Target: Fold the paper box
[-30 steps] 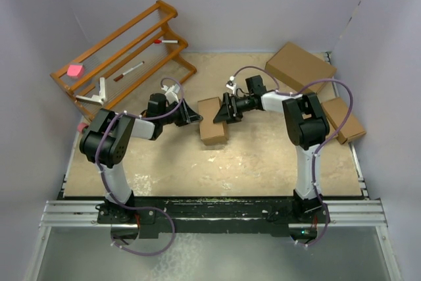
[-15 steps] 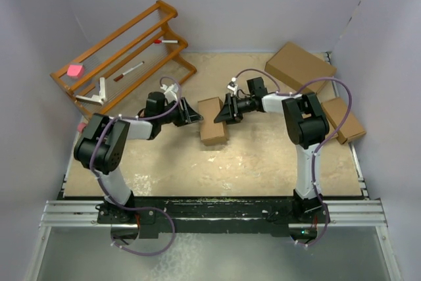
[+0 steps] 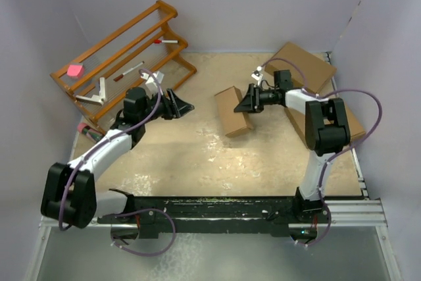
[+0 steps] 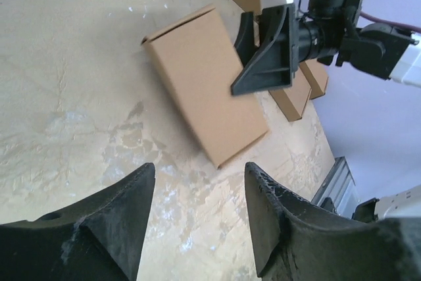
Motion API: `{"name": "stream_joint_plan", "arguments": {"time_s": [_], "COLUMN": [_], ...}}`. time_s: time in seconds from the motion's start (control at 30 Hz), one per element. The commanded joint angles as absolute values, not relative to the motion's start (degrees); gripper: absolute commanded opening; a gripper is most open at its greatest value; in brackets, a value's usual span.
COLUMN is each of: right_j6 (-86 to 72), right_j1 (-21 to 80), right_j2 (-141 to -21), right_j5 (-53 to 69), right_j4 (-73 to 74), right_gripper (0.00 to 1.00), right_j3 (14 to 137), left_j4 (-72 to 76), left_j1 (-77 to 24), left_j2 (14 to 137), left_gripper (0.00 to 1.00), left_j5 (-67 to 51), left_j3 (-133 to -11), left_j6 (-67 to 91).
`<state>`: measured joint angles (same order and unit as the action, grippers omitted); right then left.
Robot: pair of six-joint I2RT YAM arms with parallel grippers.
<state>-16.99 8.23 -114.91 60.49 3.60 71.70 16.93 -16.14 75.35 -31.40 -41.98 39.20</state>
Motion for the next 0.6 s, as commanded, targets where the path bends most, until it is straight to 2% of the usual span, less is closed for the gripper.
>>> {"name": "stream_joint_plan", "arguments": {"time_s": [0.0,0.37,0.57], "right_j6": [-14.22,-25.57,-36.19], "right_j1": [4.47,-5.6,-7.39], "right_j2": [-109.07,-106.87,-106.7], "right_j5": [60.99,61.6,56.13], "right_j4": [4.65,-5.81,-17.14], "right_gripper": [0.3,0.26,0.26], "right_j3": [70.07,68.5,72.57], "left_j4": [10.39,10.11,9.29], "left_j1": [-15.73,-15.64,-15.6], "left_j2": [67.72,57.56,55.56], "left_gripper": [0.61,0.61,0.61], "left_j5": [-29.27,-28.59,-28.54], "left_j3": [-39.36,-32.94,-32.87], "left_j6": [35.6,39.76,40.89]}}
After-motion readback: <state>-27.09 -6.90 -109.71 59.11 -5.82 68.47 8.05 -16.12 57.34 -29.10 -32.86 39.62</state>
